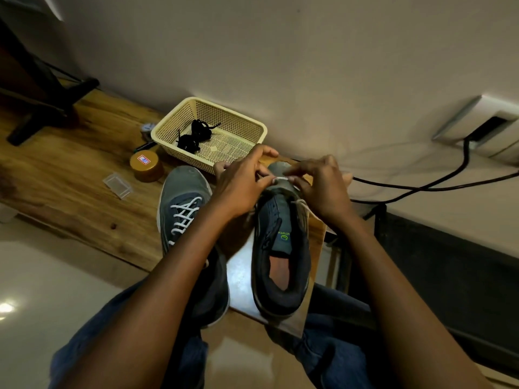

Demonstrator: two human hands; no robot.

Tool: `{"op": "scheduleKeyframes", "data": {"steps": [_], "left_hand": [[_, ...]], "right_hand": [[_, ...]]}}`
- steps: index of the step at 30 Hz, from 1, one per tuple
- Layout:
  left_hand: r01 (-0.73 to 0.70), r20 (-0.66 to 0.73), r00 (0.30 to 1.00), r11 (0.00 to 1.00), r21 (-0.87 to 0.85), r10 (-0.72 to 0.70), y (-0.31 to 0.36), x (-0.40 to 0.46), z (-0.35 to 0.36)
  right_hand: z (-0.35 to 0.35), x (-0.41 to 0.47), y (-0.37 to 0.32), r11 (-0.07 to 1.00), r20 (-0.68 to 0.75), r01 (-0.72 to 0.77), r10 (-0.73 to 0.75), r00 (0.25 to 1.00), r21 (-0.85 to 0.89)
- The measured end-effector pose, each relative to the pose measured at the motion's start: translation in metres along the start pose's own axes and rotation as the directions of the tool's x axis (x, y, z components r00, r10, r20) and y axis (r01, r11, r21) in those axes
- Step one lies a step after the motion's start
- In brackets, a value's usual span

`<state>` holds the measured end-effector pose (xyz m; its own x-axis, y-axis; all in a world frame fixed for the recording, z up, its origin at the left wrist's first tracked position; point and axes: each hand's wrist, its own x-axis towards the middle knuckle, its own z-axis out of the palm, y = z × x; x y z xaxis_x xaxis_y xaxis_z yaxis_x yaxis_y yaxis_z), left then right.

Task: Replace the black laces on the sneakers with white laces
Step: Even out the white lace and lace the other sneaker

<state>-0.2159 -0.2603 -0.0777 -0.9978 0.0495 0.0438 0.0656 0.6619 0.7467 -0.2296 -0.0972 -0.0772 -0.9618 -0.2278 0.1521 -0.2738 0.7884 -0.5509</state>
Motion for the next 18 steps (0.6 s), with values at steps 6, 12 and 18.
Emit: {"op": "scheduleKeyframes", "data": {"steps": [6, 12, 18], "left_hand": [[0.013, -0.015, 1.0, 0.999, 0.039, -0.013, -0.001, 0.001, 0.001], [0.027, -0.083, 0.996, 0.984, 0.179, -0.012, -0.001, 0.0, 0.002], [0.018, -0.06, 0.998, 0.997, 0.076, -0.013, 0.003, 0.001, 0.006]], "right_hand": [[-0.013, -0.001, 0.009, 0.97, -0.132, -0.225, 0.212, 0.968, -0.096], [-0.009, -0.002, 0.005, 0.905, -0.063, -0.291, 0.286, 0.956, -0.311], [0.007, 0.0, 0.002, 0.991, 0.115, 0.053, -0.039, 0.993, -0.121]]}}
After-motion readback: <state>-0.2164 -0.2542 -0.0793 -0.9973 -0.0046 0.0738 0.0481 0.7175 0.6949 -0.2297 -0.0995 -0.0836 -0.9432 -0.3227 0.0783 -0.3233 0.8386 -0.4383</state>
